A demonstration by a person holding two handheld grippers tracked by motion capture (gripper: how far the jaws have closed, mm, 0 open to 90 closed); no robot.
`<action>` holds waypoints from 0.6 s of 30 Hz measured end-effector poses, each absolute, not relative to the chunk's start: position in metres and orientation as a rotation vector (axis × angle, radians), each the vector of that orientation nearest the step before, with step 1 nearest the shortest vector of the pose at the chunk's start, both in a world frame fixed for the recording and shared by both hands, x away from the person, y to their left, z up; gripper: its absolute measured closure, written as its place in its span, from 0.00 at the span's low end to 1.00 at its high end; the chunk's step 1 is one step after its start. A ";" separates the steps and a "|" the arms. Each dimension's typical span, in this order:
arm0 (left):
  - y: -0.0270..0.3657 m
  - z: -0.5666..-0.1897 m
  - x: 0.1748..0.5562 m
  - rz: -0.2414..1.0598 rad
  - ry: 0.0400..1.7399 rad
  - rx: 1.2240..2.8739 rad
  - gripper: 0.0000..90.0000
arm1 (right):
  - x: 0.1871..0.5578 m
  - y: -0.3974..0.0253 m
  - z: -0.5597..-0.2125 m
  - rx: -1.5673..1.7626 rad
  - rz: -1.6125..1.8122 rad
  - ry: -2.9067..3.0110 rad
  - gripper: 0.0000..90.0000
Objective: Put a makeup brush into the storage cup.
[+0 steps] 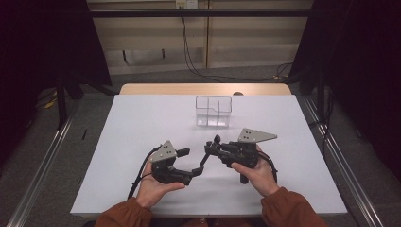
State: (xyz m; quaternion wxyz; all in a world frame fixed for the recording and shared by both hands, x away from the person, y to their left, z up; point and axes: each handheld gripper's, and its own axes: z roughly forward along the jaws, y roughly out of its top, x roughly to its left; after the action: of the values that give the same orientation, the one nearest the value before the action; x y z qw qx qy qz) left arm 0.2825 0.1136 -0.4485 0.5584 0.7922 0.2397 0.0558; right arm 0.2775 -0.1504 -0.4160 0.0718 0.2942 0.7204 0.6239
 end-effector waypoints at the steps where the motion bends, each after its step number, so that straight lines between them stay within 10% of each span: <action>1: 0.114 -0.448 0.283 0.132 0.573 1.877 0.11 | 0.277 -0.151 -0.416 0.885 1.875 2.165 0.88; 18: 0.121 -0.445 0.282 0.145 0.621 1.877 0.04 | 0.277 -0.159 -0.414 0.896 1.863 2.145 0.88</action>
State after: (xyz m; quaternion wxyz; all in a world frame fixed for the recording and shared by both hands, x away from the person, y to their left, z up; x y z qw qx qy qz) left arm 0.2823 0.1211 -0.4445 0.5478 0.7921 0.2622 0.0611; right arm 0.2772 -0.1595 -0.4136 0.0810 0.2997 0.7177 0.6233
